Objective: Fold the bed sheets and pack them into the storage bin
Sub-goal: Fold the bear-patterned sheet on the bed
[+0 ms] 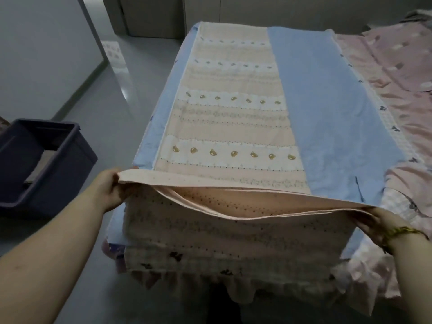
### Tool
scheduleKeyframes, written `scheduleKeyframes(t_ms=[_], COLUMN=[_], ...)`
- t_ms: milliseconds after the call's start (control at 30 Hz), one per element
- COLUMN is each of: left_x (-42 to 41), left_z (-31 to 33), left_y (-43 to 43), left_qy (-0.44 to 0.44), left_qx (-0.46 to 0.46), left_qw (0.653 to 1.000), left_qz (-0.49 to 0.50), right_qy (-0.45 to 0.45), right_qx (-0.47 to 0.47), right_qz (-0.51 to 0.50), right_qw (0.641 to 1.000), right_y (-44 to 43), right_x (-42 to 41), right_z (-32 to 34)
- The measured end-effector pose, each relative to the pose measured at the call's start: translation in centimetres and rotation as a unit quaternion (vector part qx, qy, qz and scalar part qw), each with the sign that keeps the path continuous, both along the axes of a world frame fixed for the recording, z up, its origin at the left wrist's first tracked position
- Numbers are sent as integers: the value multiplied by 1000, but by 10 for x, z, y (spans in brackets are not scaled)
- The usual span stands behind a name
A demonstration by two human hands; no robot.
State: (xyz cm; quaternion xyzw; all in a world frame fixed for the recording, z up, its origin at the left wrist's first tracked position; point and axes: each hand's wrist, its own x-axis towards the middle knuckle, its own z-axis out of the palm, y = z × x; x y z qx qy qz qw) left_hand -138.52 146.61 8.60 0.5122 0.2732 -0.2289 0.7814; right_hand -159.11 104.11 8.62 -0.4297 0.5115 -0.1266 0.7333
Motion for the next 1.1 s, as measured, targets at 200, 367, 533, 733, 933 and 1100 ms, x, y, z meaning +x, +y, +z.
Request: scheduleKeyframes(t_ms=[200, 367, 533, 733, 933, 1100], left_x=[99, 128, 154, 176, 191, 197], left_z=[-51, -122, -165, -183, -183, -202], left_y=[-60, -86, -103, -113, -113, -113], left_qy=[-59, -123, -248, -387, -369, -398], left_qx=[131, 437, 686, 684, 729, 734], left_qw=[989, 862, 550, 492, 491, 452], left_qz=[-28, -228, -407, -375, -300, -314], right_qy=[16, 233, 342, 342, 358, 271], right_qx=[-21, -305, -455, -511, -536, -654], right_qz=[50, 288, 377, 293, 202, 295], right_qw=[998, 877, 731, 733, 737, 642], right_y=[-64, -55, -55, -63, -71, -37], right_x=[133, 189, 202, 211, 220, 244], right_z=[-45, -109, -169, -180, -183, -187])
